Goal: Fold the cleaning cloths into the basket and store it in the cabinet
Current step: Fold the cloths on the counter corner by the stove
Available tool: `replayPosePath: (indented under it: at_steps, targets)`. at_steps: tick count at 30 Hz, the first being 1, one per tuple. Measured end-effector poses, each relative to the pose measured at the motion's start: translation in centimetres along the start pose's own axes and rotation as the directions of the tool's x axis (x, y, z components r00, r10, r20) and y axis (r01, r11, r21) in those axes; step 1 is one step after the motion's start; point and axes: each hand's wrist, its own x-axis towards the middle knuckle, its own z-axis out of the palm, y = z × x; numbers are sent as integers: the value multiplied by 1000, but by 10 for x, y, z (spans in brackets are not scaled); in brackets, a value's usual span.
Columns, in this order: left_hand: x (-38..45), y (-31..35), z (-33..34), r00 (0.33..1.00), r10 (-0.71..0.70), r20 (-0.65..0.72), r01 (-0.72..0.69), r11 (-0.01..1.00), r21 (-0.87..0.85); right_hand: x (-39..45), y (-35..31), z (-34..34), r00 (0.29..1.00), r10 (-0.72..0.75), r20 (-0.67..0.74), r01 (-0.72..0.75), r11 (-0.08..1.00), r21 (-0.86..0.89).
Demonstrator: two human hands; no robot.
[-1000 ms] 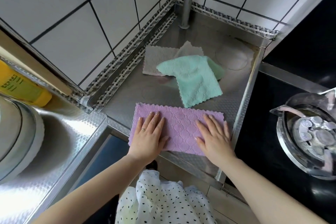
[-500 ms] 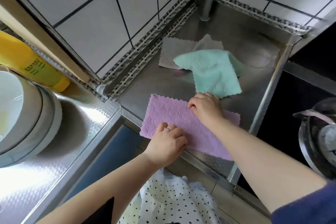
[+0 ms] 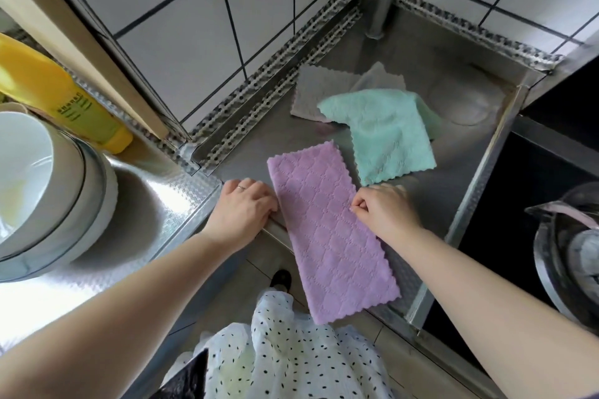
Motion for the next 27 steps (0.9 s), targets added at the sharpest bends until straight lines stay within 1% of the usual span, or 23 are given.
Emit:
replayPosePath:
  at_steps: [1,2,3,4,6,7,9,10,12,14,16,18,19,20,22,23,25,27]
  targets:
    - [-2,1,0,999,38,-23,-38,999,-1,-5,0,0,1000,5,10,-5,1000,-3]
    - [-6,4,-1,993,111,-38,-112,994,-9,-9,1,1,1000,-3,5,3,1000,2]
    - [-12,8,0,978,204,-39,-205,978,-33,-13,1,2,999,-28,-29,29,999,22]
    - [-19,14,1,955,297,-7,-296,953,-67,-17,4,3,994,-71,-79,74,996,40]
    - [-32,26,7,899,423,115,-415,905,-91,-29,10,6,968,-204,-147,209,978,13]
    - [-36,29,12,875,453,167,-447,891,-77,-36,15,9,947,-297,-121,294,955,-42]
    - [-39,36,24,856,471,214,-472,880,-48,-52,24,15,891,-453,39,454,881,-134]
    - [-40,41,28,857,471,209,-473,880,-42,-61,27,17,873,-472,125,487,859,-157]
    - [-40,46,34,868,463,180,-465,885,-33,-73,30,21,869,-441,227,482,859,-175]
    - [-40,51,36,880,450,154,-451,892,-25,-82,29,23,865,-426,266,475,865,-160]
    - [-41,51,37,882,448,147,-449,893,-28,-88,29,22,848,-446,287,492,863,-112]
    - [-41,48,37,884,447,139,-440,895,-76,-94,28,18,817,-397,419,477,873,-103]
    - [-42,46,38,887,444,127,-430,895,-121,-98,26,16,801,-385,459,490,861,-134]
    - [-43,44,38,894,434,115,-412,895,-175,-102,25,17,794,-387,469,509,845,-163]
    - [-45,45,35,920,381,95,-344,898,-275,-108,25,23,793,-410,451,525,835,-164]
    - [-45,47,34,936,342,84,-300,900,-315,-110,25,27,802,-429,416,528,835,-155]
    - [-46,55,30,968,245,55,-208,905,-371,-114,22,36,835,-441,328,510,844,-165]
    - [-46,61,27,990,121,74,-78,900,-429,-118,16,40,885,-415,212,449,880,-153]
